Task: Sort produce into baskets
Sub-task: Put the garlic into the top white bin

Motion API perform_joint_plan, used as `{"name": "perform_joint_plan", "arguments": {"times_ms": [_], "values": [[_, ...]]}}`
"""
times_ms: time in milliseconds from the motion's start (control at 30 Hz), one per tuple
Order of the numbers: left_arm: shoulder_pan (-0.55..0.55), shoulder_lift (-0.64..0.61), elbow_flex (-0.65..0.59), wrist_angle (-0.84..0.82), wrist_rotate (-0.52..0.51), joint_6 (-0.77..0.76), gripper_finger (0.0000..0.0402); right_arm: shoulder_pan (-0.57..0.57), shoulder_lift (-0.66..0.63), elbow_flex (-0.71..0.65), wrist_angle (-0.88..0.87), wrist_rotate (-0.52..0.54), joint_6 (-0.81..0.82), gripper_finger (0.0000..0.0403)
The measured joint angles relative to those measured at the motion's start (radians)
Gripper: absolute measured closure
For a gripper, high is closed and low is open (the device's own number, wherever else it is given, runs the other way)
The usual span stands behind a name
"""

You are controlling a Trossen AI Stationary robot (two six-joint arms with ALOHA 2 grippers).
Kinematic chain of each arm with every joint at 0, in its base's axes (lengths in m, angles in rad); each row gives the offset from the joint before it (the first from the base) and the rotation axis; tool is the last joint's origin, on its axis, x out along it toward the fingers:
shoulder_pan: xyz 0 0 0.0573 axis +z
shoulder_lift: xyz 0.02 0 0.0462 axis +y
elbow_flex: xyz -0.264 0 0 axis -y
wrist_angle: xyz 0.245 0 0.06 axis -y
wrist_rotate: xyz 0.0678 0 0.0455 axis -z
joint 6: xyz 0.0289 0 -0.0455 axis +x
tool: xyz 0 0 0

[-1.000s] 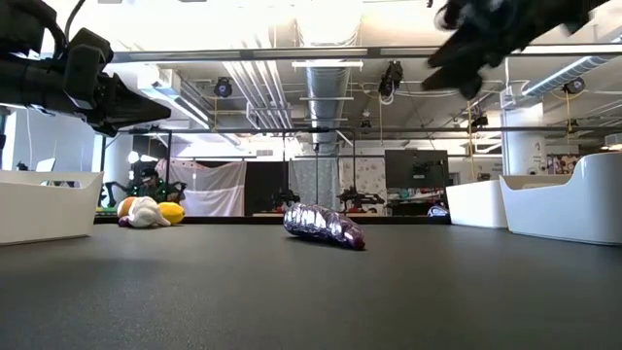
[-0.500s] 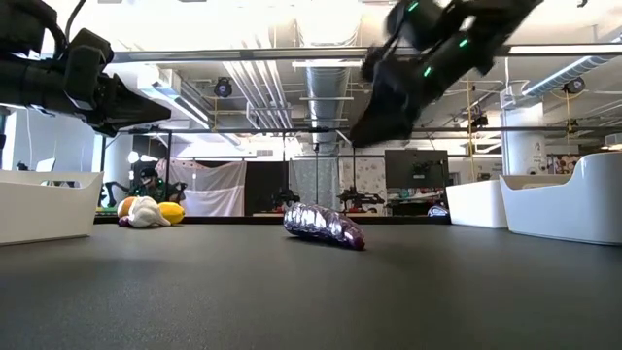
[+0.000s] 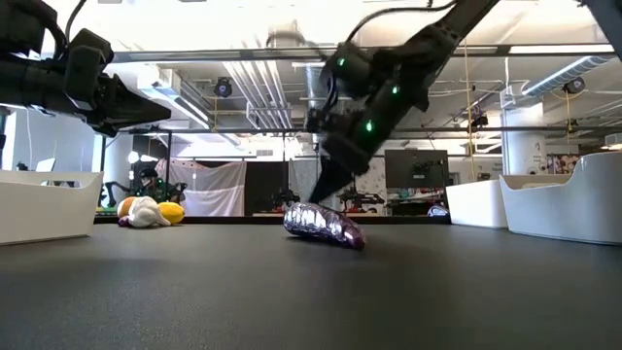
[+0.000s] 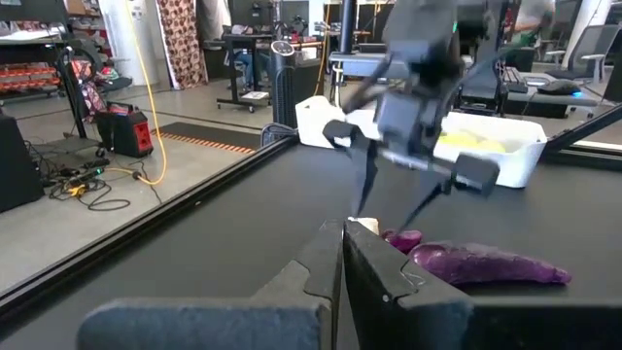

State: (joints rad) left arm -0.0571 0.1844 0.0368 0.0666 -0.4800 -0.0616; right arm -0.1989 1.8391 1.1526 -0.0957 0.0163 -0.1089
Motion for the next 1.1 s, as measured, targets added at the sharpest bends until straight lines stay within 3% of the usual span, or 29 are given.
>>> {"name": "perform_joint_plan", "arguments": {"times_ms": [200, 1100], "values": [[0.0, 0.0, 0.0, 0.0, 0.0, 0.0, 0.0401, 0.0, 0.024, 0.03, -0.113, 0.047, 0.021, 0.0184], [0.0, 0.004, 0.0, 0.0, 0.0, 0.0, 0.0401, -0.018, 0.027, -0.018, -0.132, 0.074, 0.057, 0.0184]]}}
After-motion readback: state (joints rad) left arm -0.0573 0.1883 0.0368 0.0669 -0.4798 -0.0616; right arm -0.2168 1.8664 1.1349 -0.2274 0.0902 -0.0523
